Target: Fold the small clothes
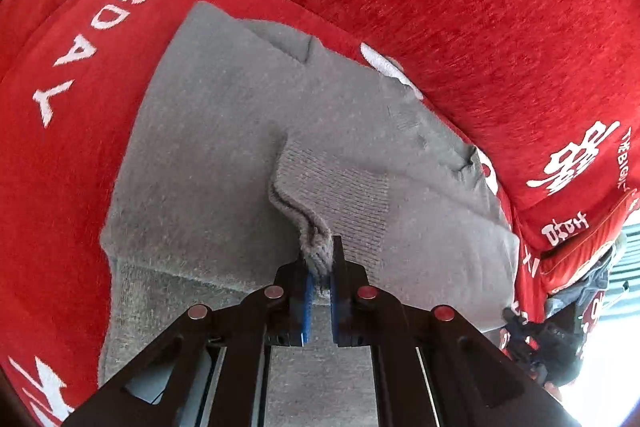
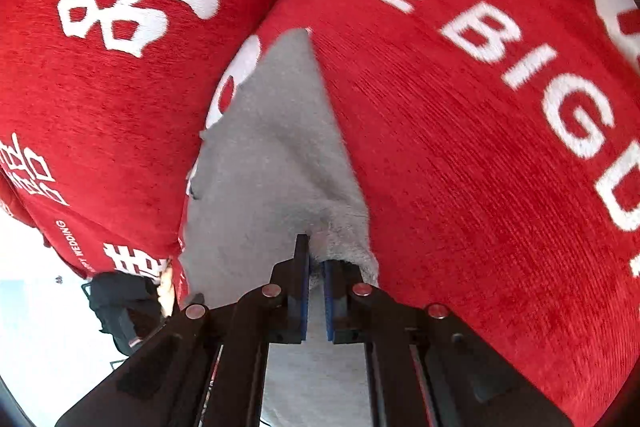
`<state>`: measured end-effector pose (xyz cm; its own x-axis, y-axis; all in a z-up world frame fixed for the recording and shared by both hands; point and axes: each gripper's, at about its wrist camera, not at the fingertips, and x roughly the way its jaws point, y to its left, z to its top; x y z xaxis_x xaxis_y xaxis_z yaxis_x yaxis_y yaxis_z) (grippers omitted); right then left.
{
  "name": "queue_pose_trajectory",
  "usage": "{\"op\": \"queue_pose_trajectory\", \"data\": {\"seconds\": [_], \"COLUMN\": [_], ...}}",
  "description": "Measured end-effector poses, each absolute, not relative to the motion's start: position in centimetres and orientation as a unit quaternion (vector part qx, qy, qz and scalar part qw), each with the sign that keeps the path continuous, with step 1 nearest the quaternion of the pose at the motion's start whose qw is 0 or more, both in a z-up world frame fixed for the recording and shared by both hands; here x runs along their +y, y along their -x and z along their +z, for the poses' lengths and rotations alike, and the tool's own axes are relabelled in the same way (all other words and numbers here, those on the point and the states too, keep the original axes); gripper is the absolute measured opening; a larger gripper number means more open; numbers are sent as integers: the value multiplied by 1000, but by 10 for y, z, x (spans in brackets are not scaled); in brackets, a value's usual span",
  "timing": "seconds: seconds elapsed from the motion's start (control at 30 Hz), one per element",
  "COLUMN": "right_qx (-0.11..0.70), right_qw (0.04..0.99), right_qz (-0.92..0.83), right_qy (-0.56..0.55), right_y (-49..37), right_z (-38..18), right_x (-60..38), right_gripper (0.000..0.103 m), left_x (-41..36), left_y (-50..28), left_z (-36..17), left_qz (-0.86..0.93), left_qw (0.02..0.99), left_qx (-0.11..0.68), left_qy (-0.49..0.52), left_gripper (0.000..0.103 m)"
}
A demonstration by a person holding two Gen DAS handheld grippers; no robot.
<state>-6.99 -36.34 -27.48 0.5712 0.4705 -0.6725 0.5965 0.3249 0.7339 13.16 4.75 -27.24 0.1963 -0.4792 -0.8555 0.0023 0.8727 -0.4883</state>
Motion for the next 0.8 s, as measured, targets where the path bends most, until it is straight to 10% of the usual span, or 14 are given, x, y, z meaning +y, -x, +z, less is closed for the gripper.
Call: {"op": "queue_pose_trajectory", "data": {"seconds": [0.2,0.47,0.57,0.8], "right_qx": [474,485,475,461], "right_qw": [672,688,693,673], "right_qz": [-42,-31,-58,-48], "right_qy": [-567,-539,-539,-576], "right_y": [74,88,96,98], "right_z": [-269,-237,-236,-258], "right_x": [-365,-367,-379,-392], "right_gripper": [14,54,54,54], "left_x": [60,70,67,89], "left_y": [-127,-120,-113,-125], "left_z": [-261,-248,-243,-241], "left_qz": [-119,-92,-76,-63], "left_qw": [767,768,774,778], "left_qx": [614,629,627,622], "left_qy": [142,82,48,56], "left_gripper": [20,22,87,88]}}
